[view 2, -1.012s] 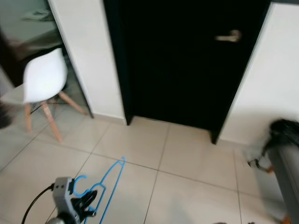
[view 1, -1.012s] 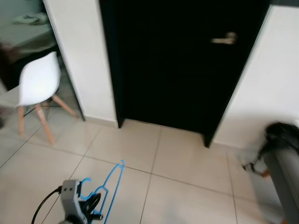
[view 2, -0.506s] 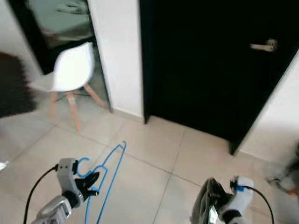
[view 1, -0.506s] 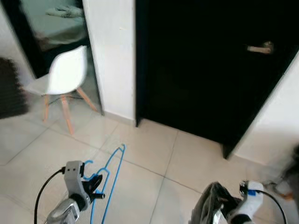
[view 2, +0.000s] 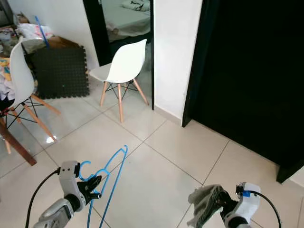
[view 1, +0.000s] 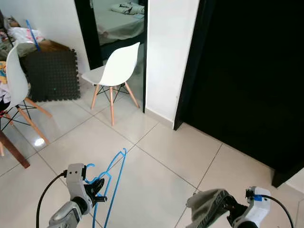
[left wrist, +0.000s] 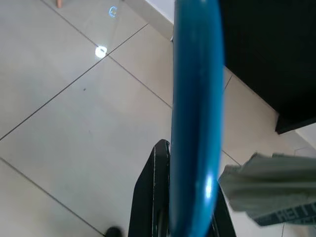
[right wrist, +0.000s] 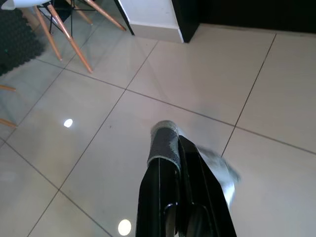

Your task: Hang hanger

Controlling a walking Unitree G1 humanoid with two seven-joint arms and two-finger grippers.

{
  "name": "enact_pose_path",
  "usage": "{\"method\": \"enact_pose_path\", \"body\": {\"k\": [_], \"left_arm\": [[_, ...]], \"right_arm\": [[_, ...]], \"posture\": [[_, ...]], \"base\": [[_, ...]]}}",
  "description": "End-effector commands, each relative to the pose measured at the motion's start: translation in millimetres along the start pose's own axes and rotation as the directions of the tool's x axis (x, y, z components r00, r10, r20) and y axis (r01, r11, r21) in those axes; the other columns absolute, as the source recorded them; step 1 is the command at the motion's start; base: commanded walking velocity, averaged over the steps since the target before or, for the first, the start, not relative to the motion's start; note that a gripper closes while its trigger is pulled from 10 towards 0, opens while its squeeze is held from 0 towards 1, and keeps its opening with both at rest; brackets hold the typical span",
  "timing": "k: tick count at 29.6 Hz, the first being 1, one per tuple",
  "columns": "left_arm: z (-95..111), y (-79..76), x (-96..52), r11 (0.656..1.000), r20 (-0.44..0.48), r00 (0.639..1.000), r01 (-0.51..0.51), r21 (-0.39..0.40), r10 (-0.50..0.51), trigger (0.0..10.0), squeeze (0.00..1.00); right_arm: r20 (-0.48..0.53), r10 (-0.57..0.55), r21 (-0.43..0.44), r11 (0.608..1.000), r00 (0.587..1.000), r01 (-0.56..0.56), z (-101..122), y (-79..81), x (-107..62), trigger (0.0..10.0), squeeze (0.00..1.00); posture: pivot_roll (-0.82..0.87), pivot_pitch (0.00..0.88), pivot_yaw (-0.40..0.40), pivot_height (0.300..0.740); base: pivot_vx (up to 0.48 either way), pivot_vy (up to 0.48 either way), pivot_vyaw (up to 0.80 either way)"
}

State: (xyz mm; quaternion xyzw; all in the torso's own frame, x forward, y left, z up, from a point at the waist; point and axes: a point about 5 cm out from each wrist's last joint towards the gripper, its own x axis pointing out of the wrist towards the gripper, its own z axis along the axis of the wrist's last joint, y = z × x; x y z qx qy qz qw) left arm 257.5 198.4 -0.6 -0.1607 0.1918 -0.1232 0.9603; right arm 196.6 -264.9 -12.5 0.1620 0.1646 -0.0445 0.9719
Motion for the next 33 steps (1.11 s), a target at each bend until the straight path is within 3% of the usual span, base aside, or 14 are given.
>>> {"method": "enact_pose_path", "body": {"k": [1, 23, 33], "left_arm": [[-1.6, 2.4, -1.9, 1.0, 0.003, 1.0, -0.006, 0.007, 0.006, 10.0, 0.0], [-1.3, 4.4, -1.5, 0.998, 0.011, 1.0, -0.025, 0.058, 0.024, 10.0, 0.0], [2.7, 4.4, -3.5, 0.995, 0.065, 0.997, -0.05, 0.087, 0.044, 10.0, 0.0]], "right_arm": [[0.001, 0.017, 0.001, 1.0, 1.0, -0.017, 1.2, 5.9, 2.8, 10.0, 0.0], [-0.017, 0.044, -0.009, 0.999, 0.999, -0.044, -0.5, 11.0, 3.5, 10.0, 0.0], [-0.024, 0.083, -0.05, 0.995, 0.996, -0.084, 0.1, 17.0, 0.6, 10.0, 0.0]], "posture": [[-0.01, 0.062, -0.041, 0.74], [0.01, 0.042, -0.032, 0.74], [0.01, 0.052, -0.036, 0.74]], "base": [[0.0, 0.0, 0.69], [0.0, 0.0, 0.69], [0.33, 0.0, 0.69]]}}
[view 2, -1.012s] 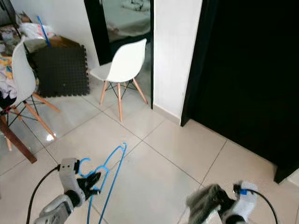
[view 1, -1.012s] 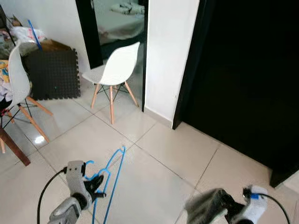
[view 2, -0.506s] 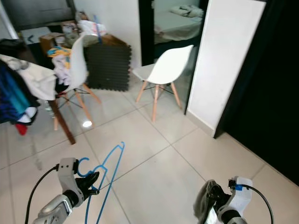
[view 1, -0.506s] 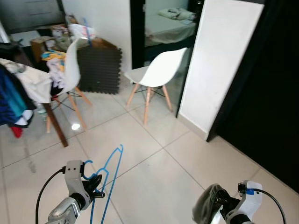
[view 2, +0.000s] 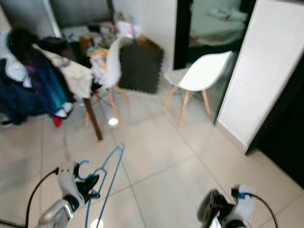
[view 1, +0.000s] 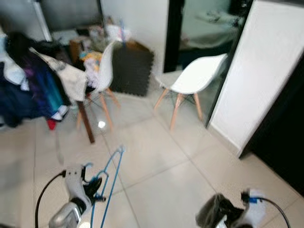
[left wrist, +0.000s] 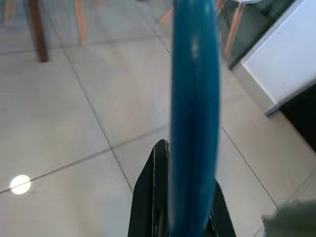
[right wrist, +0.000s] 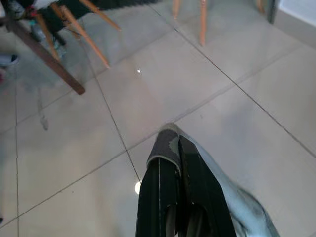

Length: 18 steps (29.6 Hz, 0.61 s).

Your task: Hang hanger

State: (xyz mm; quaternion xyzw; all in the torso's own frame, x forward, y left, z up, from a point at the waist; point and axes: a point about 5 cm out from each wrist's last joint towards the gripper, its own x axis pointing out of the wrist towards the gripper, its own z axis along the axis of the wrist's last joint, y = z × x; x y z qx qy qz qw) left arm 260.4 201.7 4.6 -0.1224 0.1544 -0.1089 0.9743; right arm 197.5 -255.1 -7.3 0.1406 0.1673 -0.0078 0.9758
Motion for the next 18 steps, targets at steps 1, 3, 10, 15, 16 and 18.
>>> {"method": "enact_pose_path", "body": {"k": [1, 3, 10, 15, 16, 18], "left_arm": [[-3.7, 2.5, -3.5, 1.0, -0.009, 1.0, -0.012, 0.009, 0.012, 10.0, 0.0], [-2.9, 2.1, -3.3, 1.0, -0.007, 1.0, -0.009, 0.012, 0.009, 10.0, 0.0], [5.2, 2.9, -2.5, 0.998, 0.035, 0.999, -0.025, 0.05, 0.023, 10.0, 0.0], [36.0, 0.8, 4.9, 0.997, 0.14, 0.99, -0.021, 0.071, 0.011, 10.0, 0.0], [40.3, -0.1, 6.0, 0.997, 0.154, 0.988, -0.018, 0.075, 0.006, 10.0, 0.0], [46.6, -2.4, 8.0, 0.997, 0.173, 0.985, -0.013, 0.082, -0.001, 10.0, 0.0]], "right_arm": [[-0.008, 0.023, 0.002, 1.0, 1.0, -0.023, -1.3, 6.3, 2.2, 10.0, 0.0], [-0.013, 0.039, -0.02, 0.999, 0.999, -0.039, -0.7, 7.9, 2.2, 10.0, 0.0], [0.003, 0.08, -0.053, 0.995, 0.997, -0.079, 5.9, 13.9, 4.3, 10.0, 0.0], [0.146, 0.145, -0.115, 0.985, 0.979, -0.129, 58.2, 19.0, 24.0, 10.0, 0.0], [0.165, 0.159, -0.126, 0.982, 0.973, -0.139, 67.3, 21.0, 26.6, 10.0, 0.0], [0.174, 0.187, -0.169, 0.973, 0.967, -0.158, 79.1, 24.9, 30.6, 10.0, 0.0]], "posture": [[0.01, 0.052, -0.036, 0.74], [0.0, 0.056, -0.035, 0.74], [0.01, 0.062, -0.04, 0.74], [0.02, 0.065, -0.043, 0.74], [0.02, 0.065, -0.043, 0.74], [0.02, 0.065, -0.042, 0.74]], "base": [[0.39, 0.0, 0.69], [0.39, 0.0, 0.69], [0.394, 0.0, 0.26], [0.399, 0.0, 0.0], [0.401, 0.0, 0.0], [0.399, 0.0, 0.0]]}}
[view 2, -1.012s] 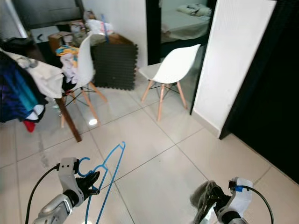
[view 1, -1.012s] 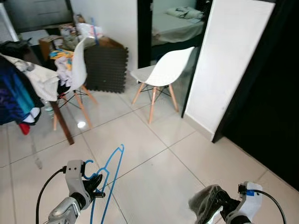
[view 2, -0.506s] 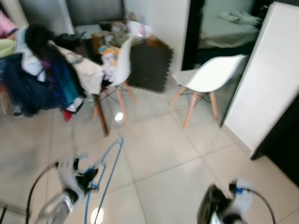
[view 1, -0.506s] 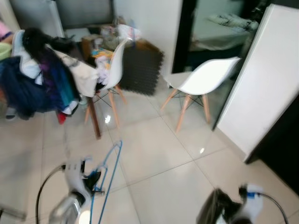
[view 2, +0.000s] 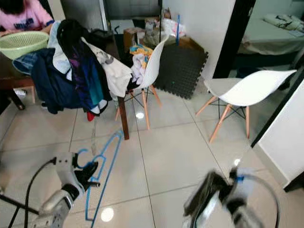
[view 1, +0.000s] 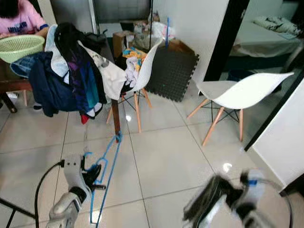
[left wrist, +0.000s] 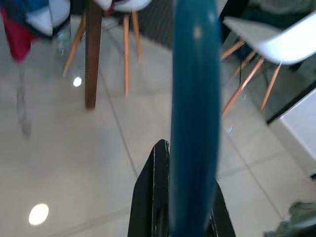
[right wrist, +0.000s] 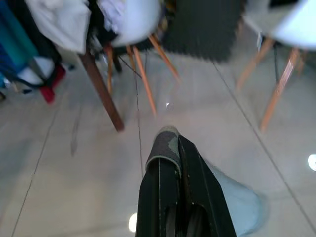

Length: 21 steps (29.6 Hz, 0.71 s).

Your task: Hang hanger

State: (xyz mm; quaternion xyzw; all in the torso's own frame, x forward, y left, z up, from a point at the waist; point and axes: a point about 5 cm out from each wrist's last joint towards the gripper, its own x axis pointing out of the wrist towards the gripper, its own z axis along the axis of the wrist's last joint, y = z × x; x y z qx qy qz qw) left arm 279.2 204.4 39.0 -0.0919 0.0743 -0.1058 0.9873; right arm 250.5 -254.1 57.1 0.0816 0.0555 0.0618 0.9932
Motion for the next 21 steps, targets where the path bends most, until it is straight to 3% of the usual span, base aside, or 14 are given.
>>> {"method": "enact_pose_path", "body": {"k": [1, 2, 4, 5, 7, 10, 12, 13, 14, 15, 17, 21], "left_arm": [[16.0, -1.4, 6.2, 1.0, 0.045, 0.999, 0.003, 0.016, -0.004, 10.0, 0.0], [21.4, -3.8, 8.8, 1.0, 0.062, 0.998, 0.01, 0.024, -0.011, 10.0, 0.0], [21.4, -3.8, 8.8, 1.0, 0.062, 0.998, 0.01, 0.024, -0.011, 10.0, 0.0], [40.5, -10.1, 17.3, 0.999, 0.121, 0.992, 0.016, 0.05, -0.022, 10.0, 0.0], [58.5, -14.8, 23.4, 0.997, 0.176, 0.984, 0.013, 0.07, -0.025, 10.0, 0.0], [65.1, -16.3, 25.2, 0.997, 0.195, 0.98, 0.01, 0.076, -0.025, 10.0, 0.0], [87.9, -22.8, 29.5, 0.994, 0.26, 0.965, 0.012, 0.106, -0.039, 10.0, 0.0], [87.9, -22.8, 29.5, 0.994, 0.26, 0.965, 0.012, 0.106, -0.039, 10.0, 0.0], [104.5, -27.7, 31.8, 0.991, 0.305, 0.951, 0.01, 0.13, -0.049, 10.0, 0.0], [104.5, -27.7, 31.8, 0.991, 0.305, 0.951, 0.01, 0.13, -0.049, 10.0, 0.0], [139.4, -37.6, 34.6, 0.983, 0.398, 0.915, -0.009, 0.184, -0.066, 10.0, 0.0], [159.4, -43.4, 34.8, 0.978, 0.448, 0.892, -0.028, 0.206, -0.068, 10.0, 0.0]], "right_arm": [[-0.008, 0.073, -0.076, 0.994, 0.997, -0.074, 17.6, 5.7, 10.2, 10.0, 0.0], [-0.006, 0.102, -0.123, 0.987, 0.995, -0.102, 26.2, 8.4, 14.5, 10.0, 0.0], [-0.006, 0.102, -0.123, 0.987, 0.995, -0.102, 26.2, 8.4, 14.5, 10.0, 0.0], [0.033, 0.151, -0.194, 0.971, 0.988, -0.142, 52.1, 15.0, 25.2, 10.0, 0.0], [0.08, 0.175, -0.223, 0.963, 0.981, -0.154, 72.2, 20.3, 31.9, 10.0, 0.0], [0.096, 0.182, -0.232, 0.96, 0.979, -0.156, 78.6, 22.1, 33.8, 10.0, 0.0], [0.143, 0.211, -0.255, 0.952, 0.967, -0.17, 98.4, 29.5, 38.5, 10.0, 0.0], [0.143, 0.211, -0.255, 0.952, 0.967, -0.17, 98.4, 29.5, 38.5, 10.0, 0.0], [0.173, 0.239, -0.278, 0.943, 0.956, -0.185, 113.1, 35.8, 41.0, 10.0, 0.0], [0.173, 0.239, -0.278, 0.943, 0.956, -0.185, 113.1, 35.8, 41.0, 10.0, 0.0], [0.244, 0.3, -0.322, 0.922, 0.922, -0.215, 146.7, 51.2, 45.7, 10.0, 0.0], [0.271, 0.341, -0.36, 0.903, 0.9, -0.233, 166.6, 62.3, 47.4, 10.0, 0.0]], "posture": [[0.02, 0.068, -0.043, 0.74], [0.02, 0.068, -0.043, 0.74], [0.02, 0.068, -0.043, 0.74], [0.03, 0.071, -0.044, 0.74], [0.03, 0.071, -0.044, 0.74], [0.03, 0.071, -0.044, 0.74], [0.04, 0.076, -0.045, 0.74], [0.04, 0.076, -0.045, 0.74], [0.04, 0.077, -0.045, 0.74], [0.04, 0.077, -0.045, 0.74], [0.04, 0.077, -0.042, 0.74], [0.04, 0.078, -0.042, 0.74]], "base": [[0.405, 0.0, 0.0], [0.405, 0.0, 0.0], [0.405, 0.0, 0.0], [0.401, 0.0, 0.0], [0.401, 0.0, 0.0], [0.401, 0.0, 0.0], [0.399, 0.0, 0.0], [0.398, 0.0, 0.0], [0.401, 0.0, 0.0], [0.401, 0.0, 0.0], [0.411, 0.0, 0.0], [0.412, 0.0, 0.0]]}}
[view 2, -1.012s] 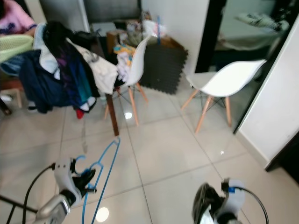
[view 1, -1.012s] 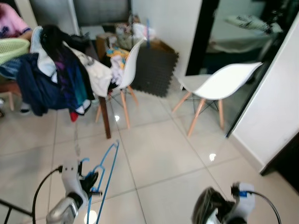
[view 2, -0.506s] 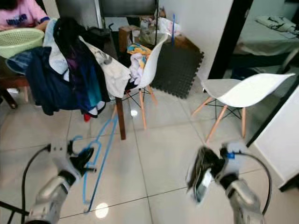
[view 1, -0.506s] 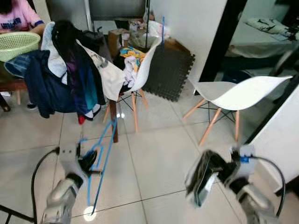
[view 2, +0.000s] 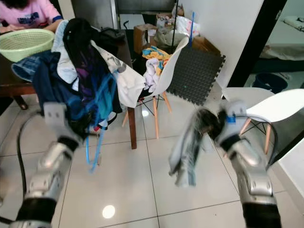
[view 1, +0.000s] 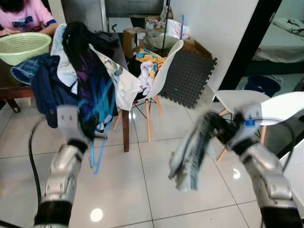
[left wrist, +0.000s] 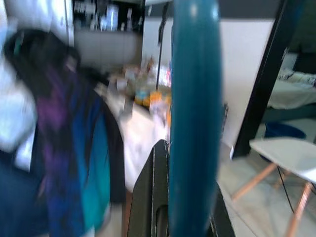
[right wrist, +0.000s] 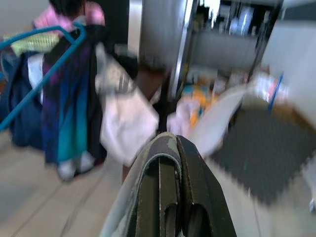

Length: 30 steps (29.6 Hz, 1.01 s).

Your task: Hang hanger

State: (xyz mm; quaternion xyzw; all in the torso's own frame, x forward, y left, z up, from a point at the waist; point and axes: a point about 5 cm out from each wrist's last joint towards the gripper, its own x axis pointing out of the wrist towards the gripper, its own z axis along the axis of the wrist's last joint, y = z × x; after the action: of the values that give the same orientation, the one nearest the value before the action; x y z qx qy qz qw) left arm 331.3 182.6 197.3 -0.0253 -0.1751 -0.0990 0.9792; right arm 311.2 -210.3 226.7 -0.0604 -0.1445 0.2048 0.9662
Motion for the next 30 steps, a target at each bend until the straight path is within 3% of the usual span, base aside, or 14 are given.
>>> {"method": "enact_pose_path", "body": {"k": [1, 10, 18, 21, 25, 30], "left_arm": [[9.2, -2.6, 3.8, 0.999, 0.009, 1.0, 0.002, 0.042, -0.002, 10.0, 0.0], [36.2, -5.4, 11.8, 0.996, 0.072, 0.997, -0.033, 0.085, 0.027, 10.0, 0.0], [40.5, -6.6, 11.4, 0.993, 0.065, 0.997, -0.046, 0.112, 0.039, 10.0, 0.0], [44.8, -6.3, 10.5, 0.99, 0.061, 0.996, -0.077, 0.116, 0.071, 10.0, 0.0], [45.8, -6.0, 10.1, 0.99, 0.06, 0.995, -0.084, 0.116, 0.078, 10.0, 0.0], [46.8, -10.0, 4.8, 0.99, 0.057, 0.995, -0.091, 0.111, 0.085, 10.0, 0.0]], "right_arm": [[-0.006, 0.024, -0.018, 1.0, 1.0, -0.025, 8.4, 2.0, 3.1, 10.0, 0.0], [0.05, 0.123, -0.05, 0.991, 0.991, -0.12, 35.3, 21.1, 18.9, 10.0, 0.0], [0.079, 0.171, -0.063, 0.984, 0.982, -0.166, 51.2, 28.2, 29.2, 10.0, 0.0], [0.125, 0.226, -0.088, 0.972, 0.966, -0.216, 72.8, 37.4, 38.3, 10.0, 0.0], [0.132, 0.235, -0.094, 0.97, 0.963, -0.224, 76.3, 38.8, 39.4, 10.0, 0.0], [0.229, 0.292, -0.124, 0.955, 0.929, -0.27, 106.9, 48.1, 50.1, 10.0, 0.0]], "posture": [[0.04, 0.077, -0.042, 0.74], [0.05, 0.077, -0.043, 0.74], [0.05, 0.069, -0.042, 0.74], [0.06, 0.062, -0.044, 0.74], [0.06, 0.062, -0.044, 0.74], [0.07, 0.058, -0.052, 0.74]], "base": [[0.412, 0.0, 0.0], [0.412, 0.0, 0.75], [0.416, 0.0, 0.8], [0.415, 0.0, 0.8], [0.416, 0.0, 0.8], [0.403, 0.0, 0.8]]}}
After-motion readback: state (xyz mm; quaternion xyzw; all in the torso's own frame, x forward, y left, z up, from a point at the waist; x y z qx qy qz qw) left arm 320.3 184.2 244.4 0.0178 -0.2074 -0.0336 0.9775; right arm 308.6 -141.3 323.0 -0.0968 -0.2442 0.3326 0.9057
